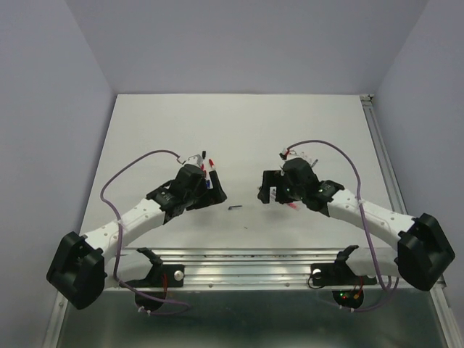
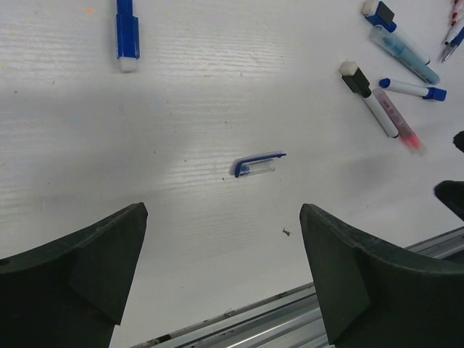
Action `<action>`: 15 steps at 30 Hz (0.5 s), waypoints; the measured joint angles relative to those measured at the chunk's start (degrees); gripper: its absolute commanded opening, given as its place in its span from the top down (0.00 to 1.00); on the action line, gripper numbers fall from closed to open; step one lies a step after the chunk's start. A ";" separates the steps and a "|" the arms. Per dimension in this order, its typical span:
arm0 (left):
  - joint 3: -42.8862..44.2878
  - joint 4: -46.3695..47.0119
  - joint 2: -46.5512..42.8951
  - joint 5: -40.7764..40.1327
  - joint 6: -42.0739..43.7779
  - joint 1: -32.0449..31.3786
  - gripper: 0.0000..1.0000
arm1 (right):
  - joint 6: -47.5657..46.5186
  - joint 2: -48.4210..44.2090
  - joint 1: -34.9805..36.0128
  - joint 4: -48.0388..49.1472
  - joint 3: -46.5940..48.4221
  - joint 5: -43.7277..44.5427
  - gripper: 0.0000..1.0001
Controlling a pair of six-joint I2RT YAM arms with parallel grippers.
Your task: Open the pen caps
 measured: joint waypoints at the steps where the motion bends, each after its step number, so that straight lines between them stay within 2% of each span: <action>1: -0.37 0.04 -0.52 0.15 -0.22 -0.04 0.01 | 0.39 1.01 0.85 -0.15 0.00 0.59 0.00; 5: -0.87 0.04 -2.03 0.39 -0.74 -0.26 0.01 | 3.37 5.38 2.91 -2.38 -0.20 4.44 0.00; 15: -0.87 0.02 -2.54 0.42 -1.01 -0.66 0.01 | 6.27 6.19 3.04 -2.69 -4.15 6.14 0.00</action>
